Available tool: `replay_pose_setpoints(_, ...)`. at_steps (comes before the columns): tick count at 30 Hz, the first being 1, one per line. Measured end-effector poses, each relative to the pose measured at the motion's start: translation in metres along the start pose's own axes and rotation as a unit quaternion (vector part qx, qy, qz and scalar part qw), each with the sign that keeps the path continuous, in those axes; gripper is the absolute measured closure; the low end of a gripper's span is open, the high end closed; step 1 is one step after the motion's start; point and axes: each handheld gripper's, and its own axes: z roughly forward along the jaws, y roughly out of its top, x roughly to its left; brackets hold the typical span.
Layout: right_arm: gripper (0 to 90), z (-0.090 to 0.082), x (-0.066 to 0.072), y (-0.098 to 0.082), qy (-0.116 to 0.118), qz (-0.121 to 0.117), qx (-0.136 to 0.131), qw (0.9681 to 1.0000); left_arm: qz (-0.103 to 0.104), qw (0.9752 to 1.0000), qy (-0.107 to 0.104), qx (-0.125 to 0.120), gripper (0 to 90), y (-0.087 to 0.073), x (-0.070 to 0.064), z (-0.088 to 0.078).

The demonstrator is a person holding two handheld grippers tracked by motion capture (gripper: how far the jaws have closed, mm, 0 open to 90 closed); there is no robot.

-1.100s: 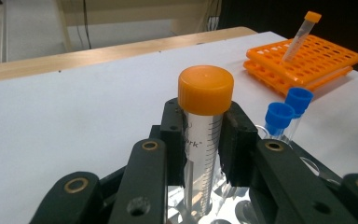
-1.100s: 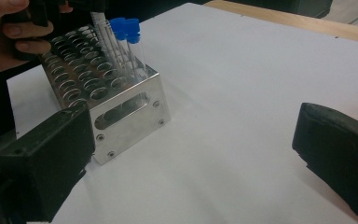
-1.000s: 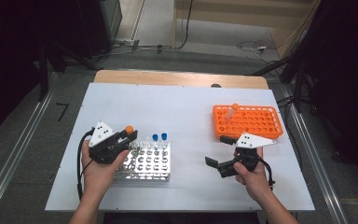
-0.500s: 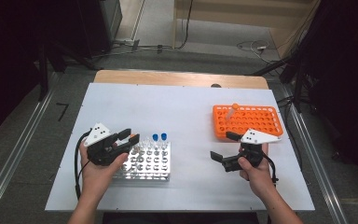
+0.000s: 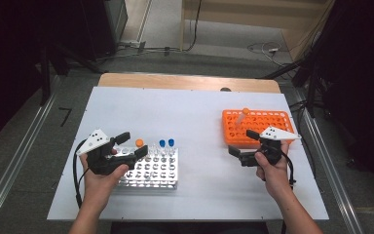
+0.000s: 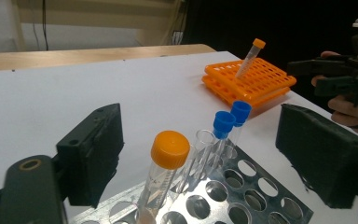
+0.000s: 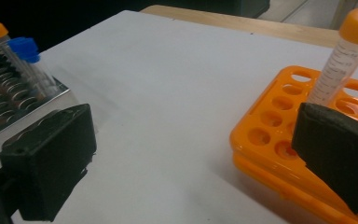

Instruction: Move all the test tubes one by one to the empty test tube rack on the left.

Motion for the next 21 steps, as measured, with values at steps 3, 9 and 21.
replay_pose_setpoints(3, 0.4, 0.002, -0.005, 0.002, -0.014, 0.004, 0.000, 0.9999, -0.001, 1.0000, -0.009, -0.001, 9.2, -0.001, 0.000, 0.000)
replay_pose_setpoints(9, 2.0, 0.007, -0.018, 0.004, -0.033, 0.017, 0.002, 0.9993, -0.004, 0.9996, -0.028, -0.005, 1.3, -0.003, 0.000, 0.000)
replay_pose_setpoints(21, 12.8, 0.029, -0.045, 0.009, -0.087, 0.053, 0.016, 0.9947, 0.004, 0.9992, -0.039, -0.008, 0.0, -0.001, -0.003, 0.003)
